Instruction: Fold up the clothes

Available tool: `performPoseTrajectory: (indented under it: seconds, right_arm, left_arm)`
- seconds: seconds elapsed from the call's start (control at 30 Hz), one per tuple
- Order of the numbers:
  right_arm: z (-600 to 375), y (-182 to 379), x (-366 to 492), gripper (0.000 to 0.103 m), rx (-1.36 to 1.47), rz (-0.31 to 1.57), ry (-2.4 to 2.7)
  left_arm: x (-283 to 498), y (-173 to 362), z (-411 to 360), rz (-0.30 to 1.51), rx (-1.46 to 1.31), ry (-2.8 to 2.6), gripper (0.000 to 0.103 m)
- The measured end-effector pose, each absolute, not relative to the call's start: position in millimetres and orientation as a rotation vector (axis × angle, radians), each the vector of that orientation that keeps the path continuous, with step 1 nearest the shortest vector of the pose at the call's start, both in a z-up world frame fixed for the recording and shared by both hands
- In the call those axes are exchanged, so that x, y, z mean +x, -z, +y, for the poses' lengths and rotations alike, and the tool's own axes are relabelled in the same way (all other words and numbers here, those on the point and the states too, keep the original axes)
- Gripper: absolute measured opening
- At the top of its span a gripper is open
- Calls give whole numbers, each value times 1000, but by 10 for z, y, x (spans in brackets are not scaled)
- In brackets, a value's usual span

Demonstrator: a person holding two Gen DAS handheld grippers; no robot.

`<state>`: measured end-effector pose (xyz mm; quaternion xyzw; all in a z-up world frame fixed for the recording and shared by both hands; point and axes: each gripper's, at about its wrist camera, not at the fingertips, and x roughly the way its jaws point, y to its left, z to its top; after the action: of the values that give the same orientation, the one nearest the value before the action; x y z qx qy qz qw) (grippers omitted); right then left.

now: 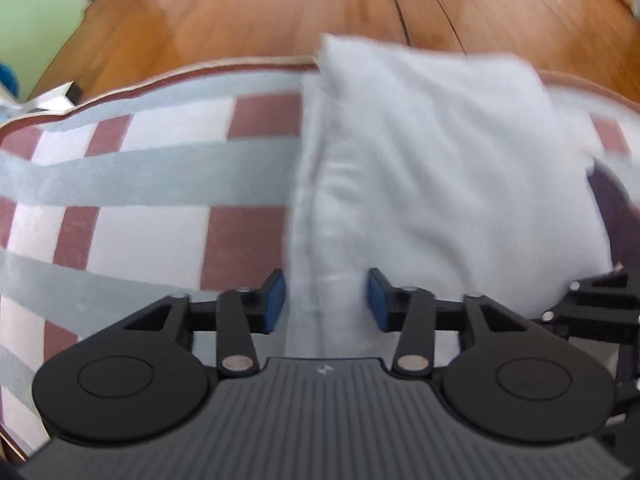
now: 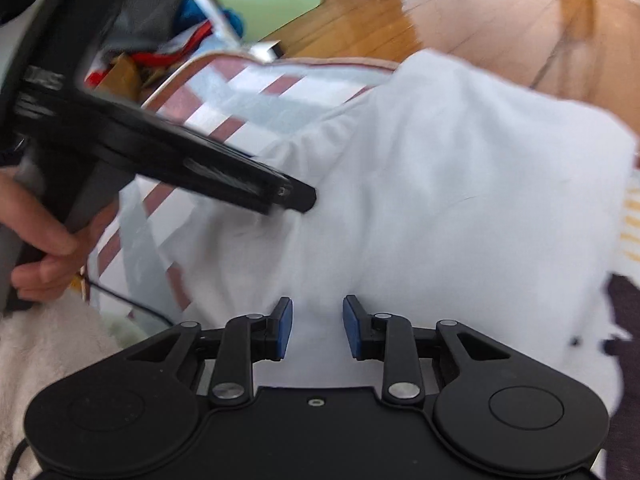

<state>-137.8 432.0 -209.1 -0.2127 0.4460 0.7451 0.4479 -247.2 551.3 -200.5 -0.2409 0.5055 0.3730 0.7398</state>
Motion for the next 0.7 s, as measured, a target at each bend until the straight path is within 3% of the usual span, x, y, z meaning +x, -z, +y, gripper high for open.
performPoseTrajectory:
  seconds: [0.1,0.17,0.27,0.4,0.53,0.7]
  right_arm:
    - [4214,2238,-1422,34,-460,1315,-1958]
    - [4089,2248,-1406,31,-461,1290,-1942]
    - [3959,2178,-1257,31,-474,1289,-1918]
    - [3763,1861,-828,33,-385,1117,-1816]
    - [3756,1675,-223,34,-238,1068,-1650]
    - [3982,1747,-74,34,-327,990,-1573]
  left_arm:
    - [-2618,1987,5559,1092,-588,-849,35]
    - [-2707,1958,5574,1072,-619,-877,38]
    - [-2707,1910,5549,1108,-556,-950,51]
    - [-2742,1623,5501,962,-506,-974,46]
    - [-2697,1358,5751,832,-588,-898,46]
    - [-2293,1491,5941,794,-719,-787,47]
